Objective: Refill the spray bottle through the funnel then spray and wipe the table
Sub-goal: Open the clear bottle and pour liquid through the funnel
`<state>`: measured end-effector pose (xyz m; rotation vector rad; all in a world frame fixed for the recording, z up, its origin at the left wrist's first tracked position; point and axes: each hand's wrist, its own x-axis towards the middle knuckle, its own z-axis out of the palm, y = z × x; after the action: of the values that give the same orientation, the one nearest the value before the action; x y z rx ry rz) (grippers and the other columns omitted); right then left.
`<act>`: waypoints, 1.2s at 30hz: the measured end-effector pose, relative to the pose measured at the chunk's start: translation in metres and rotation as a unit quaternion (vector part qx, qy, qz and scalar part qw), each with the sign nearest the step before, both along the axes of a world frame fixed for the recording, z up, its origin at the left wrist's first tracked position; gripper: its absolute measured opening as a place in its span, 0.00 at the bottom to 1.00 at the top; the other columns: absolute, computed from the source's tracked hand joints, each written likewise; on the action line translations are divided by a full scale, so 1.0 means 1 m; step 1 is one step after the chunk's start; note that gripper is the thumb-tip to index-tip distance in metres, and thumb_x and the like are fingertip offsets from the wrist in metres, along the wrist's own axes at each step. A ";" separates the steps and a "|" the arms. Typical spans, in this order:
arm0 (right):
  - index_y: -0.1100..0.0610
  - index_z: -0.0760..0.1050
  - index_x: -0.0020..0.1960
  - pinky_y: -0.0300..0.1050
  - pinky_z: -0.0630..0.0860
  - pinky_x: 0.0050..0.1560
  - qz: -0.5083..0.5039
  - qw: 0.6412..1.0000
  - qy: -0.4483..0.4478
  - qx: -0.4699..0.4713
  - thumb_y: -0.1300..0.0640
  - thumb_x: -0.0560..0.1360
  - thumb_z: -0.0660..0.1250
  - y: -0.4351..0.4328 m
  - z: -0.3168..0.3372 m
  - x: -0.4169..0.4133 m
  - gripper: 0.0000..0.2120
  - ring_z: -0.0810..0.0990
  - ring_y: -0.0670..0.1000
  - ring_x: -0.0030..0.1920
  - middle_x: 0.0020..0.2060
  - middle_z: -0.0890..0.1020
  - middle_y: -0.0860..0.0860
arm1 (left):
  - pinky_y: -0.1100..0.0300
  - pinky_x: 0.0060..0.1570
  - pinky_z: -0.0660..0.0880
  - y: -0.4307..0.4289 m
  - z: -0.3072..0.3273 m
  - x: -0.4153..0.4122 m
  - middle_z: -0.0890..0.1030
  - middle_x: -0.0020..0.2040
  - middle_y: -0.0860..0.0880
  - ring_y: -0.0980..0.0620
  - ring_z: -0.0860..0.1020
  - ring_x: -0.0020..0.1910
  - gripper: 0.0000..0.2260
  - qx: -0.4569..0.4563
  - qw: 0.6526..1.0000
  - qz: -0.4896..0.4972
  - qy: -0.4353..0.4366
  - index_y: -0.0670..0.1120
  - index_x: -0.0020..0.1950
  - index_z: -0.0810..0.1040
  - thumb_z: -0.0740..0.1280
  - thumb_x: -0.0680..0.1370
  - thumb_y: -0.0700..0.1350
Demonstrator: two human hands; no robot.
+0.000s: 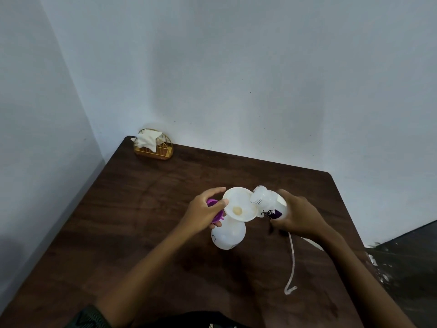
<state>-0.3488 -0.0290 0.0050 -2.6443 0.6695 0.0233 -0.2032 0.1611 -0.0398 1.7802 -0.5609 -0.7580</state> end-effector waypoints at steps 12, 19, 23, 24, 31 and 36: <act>0.43 0.66 0.45 0.35 0.64 0.29 0.016 0.998 0.044 -0.042 0.51 0.63 0.72 0.002 0.011 0.003 0.17 0.78 0.45 0.31 0.33 0.77 0.41 | 0.65 0.30 0.78 -0.005 -0.001 -0.001 0.81 0.47 0.48 0.51 0.80 0.32 0.18 -0.020 0.998 0.001 0.065 0.53 0.69 0.70 0.63 0.79 0.46; 0.43 0.65 0.45 0.40 0.67 0.32 0.031 0.996 0.052 -0.065 0.49 0.64 0.73 0.001 0.014 0.005 0.18 0.77 0.48 0.35 0.36 0.77 0.42 | 0.63 0.31 0.78 -0.003 -0.002 -0.002 0.81 0.45 0.48 0.51 0.80 0.31 0.18 -0.022 0.996 0.015 0.085 0.53 0.68 0.71 0.63 0.79 0.45; 0.44 0.66 0.46 0.42 0.68 0.34 0.037 0.995 0.053 -0.074 0.48 0.63 0.73 0.000 0.014 0.006 0.18 0.76 0.49 0.38 0.37 0.77 0.43 | 0.64 0.31 0.78 -0.004 -0.001 -0.002 0.81 0.50 0.45 0.51 0.80 0.32 0.18 -0.018 0.996 0.018 0.088 0.53 0.69 0.71 0.64 0.78 0.45; 0.44 0.66 0.46 0.41 0.67 0.33 0.038 0.995 0.055 -0.075 0.48 0.63 0.73 0.000 0.014 0.006 0.18 0.76 0.49 0.37 0.37 0.77 0.43 | 0.64 0.31 0.78 -0.004 -0.001 -0.001 0.81 0.52 0.44 0.51 0.80 0.31 0.18 -0.019 0.996 0.018 0.089 0.52 0.69 0.71 0.64 0.78 0.45; 0.43 0.64 0.44 0.40 0.65 0.32 0.040 0.994 0.059 -0.083 0.49 0.63 0.73 0.001 0.018 0.009 0.18 0.74 0.49 0.37 0.36 0.76 0.42 | 0.64 0.30 0.78 -0.004 -0.001 0.000 0.81 0.46 0.47 0.52 0.80 0.30 0.18 -0.021 0.996 0.018 0.089 0.53 0.69 0.71 0.63 0.79 0.45; 0.43 0.64 0.44 0.36 0.63 0.30 0.039 0.995 0.061 -0.073 0.50 0.63 0.74 0.002 0.019 0.010 0.19 0.74 0.48 0.36 0.34 0.74 0.41 | 0.64 0.31 0.78 -0.004 -0.001 0.000 0.81 0.49 0.46 0.51 0.80 0.30 0.18 -0.020 0.996 0.018 0.086 0.52 0.69 0.71 0.63 0.79 0.45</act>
<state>-0.3391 -0.0271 0.0238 -2.8270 0.6291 0.1642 -0.2036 0.1574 -0.0413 1.6652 -0.4243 -0.8597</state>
